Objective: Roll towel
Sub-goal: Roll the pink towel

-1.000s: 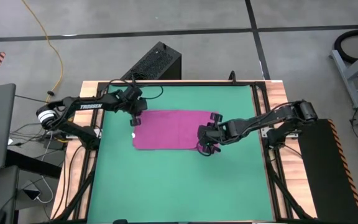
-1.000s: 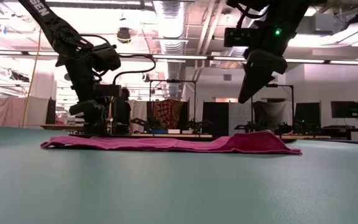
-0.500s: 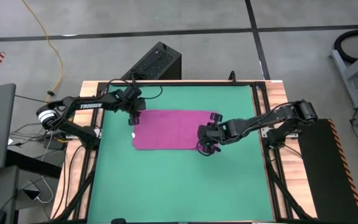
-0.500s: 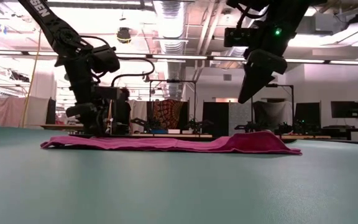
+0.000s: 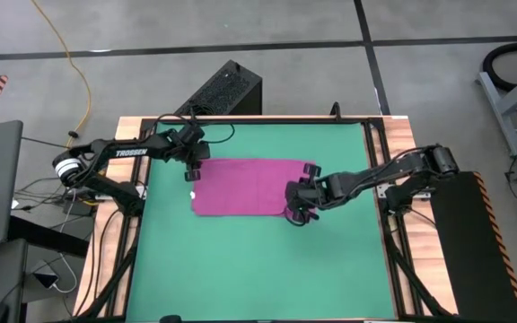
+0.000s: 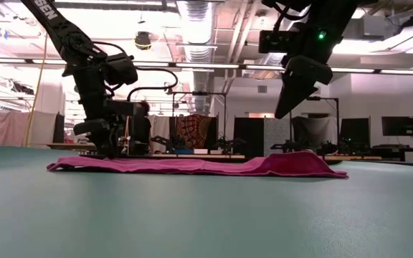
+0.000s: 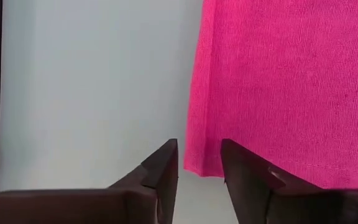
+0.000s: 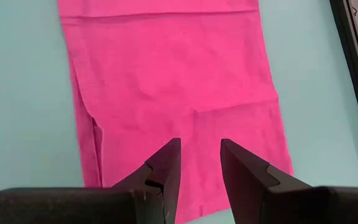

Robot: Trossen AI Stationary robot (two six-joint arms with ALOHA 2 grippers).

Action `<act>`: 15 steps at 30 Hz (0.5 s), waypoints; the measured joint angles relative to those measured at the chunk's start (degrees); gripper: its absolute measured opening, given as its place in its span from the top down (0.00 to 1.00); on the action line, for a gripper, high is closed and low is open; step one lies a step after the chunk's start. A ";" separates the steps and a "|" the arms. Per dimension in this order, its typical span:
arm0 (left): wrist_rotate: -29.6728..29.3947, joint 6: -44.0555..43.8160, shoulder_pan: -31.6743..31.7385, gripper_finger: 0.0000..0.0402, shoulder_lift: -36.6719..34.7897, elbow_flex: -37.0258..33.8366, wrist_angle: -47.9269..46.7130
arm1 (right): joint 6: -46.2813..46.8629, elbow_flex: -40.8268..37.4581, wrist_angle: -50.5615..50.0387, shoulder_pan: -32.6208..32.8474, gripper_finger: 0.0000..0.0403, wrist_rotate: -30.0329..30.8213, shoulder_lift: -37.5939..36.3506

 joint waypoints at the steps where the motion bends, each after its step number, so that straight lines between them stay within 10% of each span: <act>1: 0.05 -0.06 0.04 0.73 0.01 0.00 0.02 | 0.00 0.00 0.01 0.09 0.66 0.00 0.00; 15: -0.37 -1.45 0.23 0.83 0.05 -1.65 1.62 | 0.07 0.00 0.07 0.44 0.66 0.01 0.00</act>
